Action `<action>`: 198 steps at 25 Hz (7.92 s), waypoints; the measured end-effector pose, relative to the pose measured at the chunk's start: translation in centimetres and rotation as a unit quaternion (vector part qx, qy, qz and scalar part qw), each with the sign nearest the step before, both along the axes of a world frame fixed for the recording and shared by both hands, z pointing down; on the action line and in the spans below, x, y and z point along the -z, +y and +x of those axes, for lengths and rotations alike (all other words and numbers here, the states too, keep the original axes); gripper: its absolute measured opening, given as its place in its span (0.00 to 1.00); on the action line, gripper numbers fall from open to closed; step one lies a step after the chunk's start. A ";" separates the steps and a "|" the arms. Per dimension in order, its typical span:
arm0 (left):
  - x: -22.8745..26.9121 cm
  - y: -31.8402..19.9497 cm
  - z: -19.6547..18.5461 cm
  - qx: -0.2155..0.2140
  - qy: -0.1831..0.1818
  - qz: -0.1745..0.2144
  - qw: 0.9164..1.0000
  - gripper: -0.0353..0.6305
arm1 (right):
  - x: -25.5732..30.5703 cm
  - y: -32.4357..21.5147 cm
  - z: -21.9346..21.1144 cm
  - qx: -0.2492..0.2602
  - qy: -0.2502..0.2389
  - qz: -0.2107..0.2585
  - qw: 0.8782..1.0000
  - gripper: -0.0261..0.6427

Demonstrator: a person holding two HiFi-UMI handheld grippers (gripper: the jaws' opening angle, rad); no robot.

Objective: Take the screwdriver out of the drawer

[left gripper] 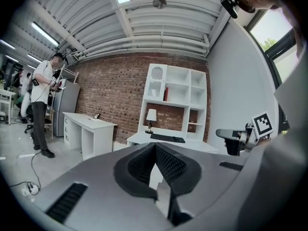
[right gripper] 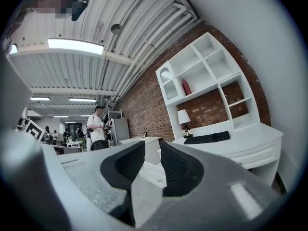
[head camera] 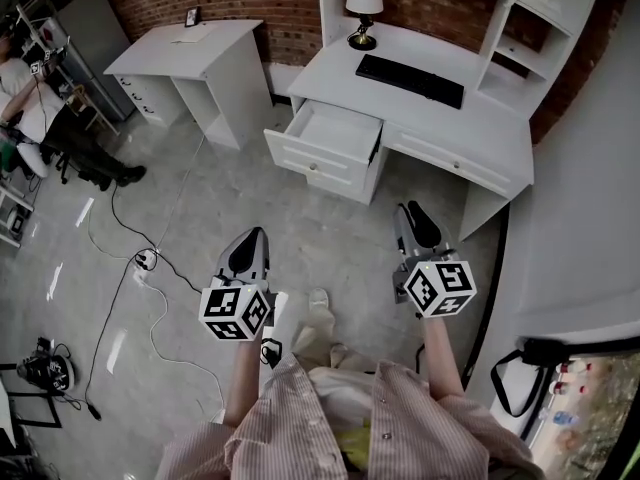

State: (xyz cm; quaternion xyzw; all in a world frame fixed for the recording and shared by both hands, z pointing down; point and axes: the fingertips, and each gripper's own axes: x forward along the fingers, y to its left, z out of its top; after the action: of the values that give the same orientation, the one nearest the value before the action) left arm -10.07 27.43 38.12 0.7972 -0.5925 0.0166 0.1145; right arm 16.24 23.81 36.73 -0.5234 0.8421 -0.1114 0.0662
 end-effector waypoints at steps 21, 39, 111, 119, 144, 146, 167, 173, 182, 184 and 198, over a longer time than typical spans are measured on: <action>-2.8 -22.6 -4.7 -0.024 0.018 -0.039 0.999 0.05 | -2.8 -21.1 -4.6 -0.020 0.011 -0.040 0.999 0.26; -5.6 -30.4 -5.4 -0.055 0.033 -0.068 0.996 0.05 | -6.2 -29.3 -7.6 0.008 0.022 -0.086 0.996 0.26; -23.0 -54.4 -3.2 -0.111 -0.008 -0.322 0.940 0.05 | -43.7 -45.0 -18.5 0.366 0.351 -0.428 0.748 0.26; -23.3 -54.1 -3.3 -0.109 -0.002 -0.328 0.938 0.05 | -43.5 -45.0 -19.3 0.362 0.369 -0.413 0.750 0.22; -21.0 -53.8 -2.7 -0.109 0.020 -0.298 0.948 0.05 | -37.3 -46.2 -18.0 0.337 0.367 -0.363 0.787 0.16; -20.4 -53.8 -2.7 -0.109 0.019 -0.290 0.951 0.05 | -35.9 -46.4 -18.1 0.332 0.358 -0.353 0.798 0.16; -12.3 -53.2 -3.3 -0.114 0.028 -0.186 0.975 0.05 | -20.0 -47.5 -18.4 0.280 0.230 -0.214 0.907 0.16; -9.5 -53.3 -3.6 -0.111 0.029 -0.155 0.981 0.05 | -15.7 -48.1 -17.9 0.249 0.183 -0.180 0.934 0.16; -6.4 -53.7 -4.1 -0.103 0.034 -0.107 0.988 0.05 | -10.4 -49.4 -15.8 0.183 0.114 -0.129 0.968 0.16; -5.6 -53.8 -4.3 -0.100 0.035 -0.096 0.990 0.05 | -9.3 -49.7 -15.3 0.164 0.099 -0.116 0.975 0.16; -0.9 -54.0 -6.2 -0.075 0.018 -0.028 0.997 0.05 | -2.7 -50.7 -12.2 0.078 0.032 -0.039 0.996 0.16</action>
State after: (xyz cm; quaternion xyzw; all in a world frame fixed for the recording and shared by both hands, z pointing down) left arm -16.24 -26.60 39.02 0.8359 -0.5286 0.0271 0.1455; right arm 4.05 -26.86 39.46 -0.4612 0.8773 -0.1323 0.0096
